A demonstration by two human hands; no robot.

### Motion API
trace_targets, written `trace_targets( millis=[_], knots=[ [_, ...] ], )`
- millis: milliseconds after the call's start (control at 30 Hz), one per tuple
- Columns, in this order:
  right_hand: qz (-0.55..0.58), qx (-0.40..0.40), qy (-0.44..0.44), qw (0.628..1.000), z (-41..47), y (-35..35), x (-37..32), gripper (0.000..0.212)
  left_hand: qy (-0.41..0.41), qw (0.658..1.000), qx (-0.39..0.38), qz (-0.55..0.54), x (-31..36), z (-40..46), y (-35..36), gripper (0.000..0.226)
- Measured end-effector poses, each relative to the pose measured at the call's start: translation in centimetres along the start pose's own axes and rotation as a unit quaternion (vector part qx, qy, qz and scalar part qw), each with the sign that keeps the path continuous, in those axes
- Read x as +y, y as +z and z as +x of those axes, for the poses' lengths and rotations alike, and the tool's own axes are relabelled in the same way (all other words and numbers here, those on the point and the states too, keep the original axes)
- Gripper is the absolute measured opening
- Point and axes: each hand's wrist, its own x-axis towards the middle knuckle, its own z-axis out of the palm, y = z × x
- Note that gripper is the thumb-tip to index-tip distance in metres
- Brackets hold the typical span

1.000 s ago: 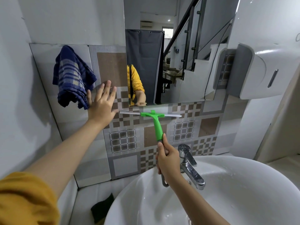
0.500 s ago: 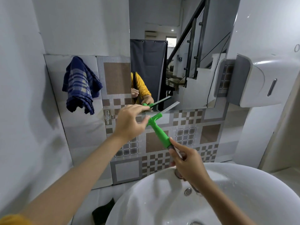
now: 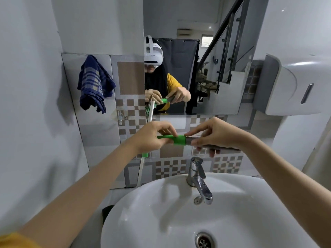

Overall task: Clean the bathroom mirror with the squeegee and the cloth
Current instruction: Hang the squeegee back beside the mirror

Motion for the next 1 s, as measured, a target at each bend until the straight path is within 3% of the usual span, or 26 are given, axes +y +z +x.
trace_targets(
  millis=[133, 267, 367, 467, 533, 600, 733, 1000],
  knots=[
    [-0.112, -0.016, -0.069, 0.991, 1.4, -1.6, -0.6, 0.027, -0.027, 0.999, 0.032, -0.004, 0.4, -1.0, 0.9, 0.026],
    [-0.292, 0.147, -0.203, 0.923, 2.8, -1.4, -0.4, 0.029, -0.042, 0.994, 0.104, -0.012, 0.2, -2.0, 1.6, 0.022],
    [-0.277, 0.302, -0.297, 0.863, 4.3, 0.6, 1.5, 0.035, -0.057, 0.983, 0.170, -0.026, 0.1, -3.0, 2.2, 0.021],
    [-0.199, 0.433, -0.272, 0.836, 5.9, 4.0, 2.0, 0.041, -0.070, 0.971, 0.225, -0.030, -0.2, -4.1, 2.8, 0.022],
    [-0.123, 0.479, -0.249, 0.832, 6.7, 5.8, 1.6, 0.045, -0.076, 0.962, 0.261, -0.022, -0.8, -4.8, 3.2, 0.022],
    [-0.019, 0.469, -0.250, 0.847, 7.5, 6.9, 1.1, 0.051, -0.077, 0.951, 0.298, -0.012, -1.4, -5.3, 3.5, 0.023],
    [0.173, 0.367, -0.233, 0.884, 9.2, 8.4, -0.6, 0.056, -0.081, 0.934, 0.347, -0.027, -2.7, -6.0, 4.1, 0.023],
    [0.255, 0.273, -0.239, 0.896, 13.9, 12.2, -2.8, 0.058, -0.145, 0.908, 0.387, -0.064, -6.8, -7.2, 3.8, 0.040]
  ],
)
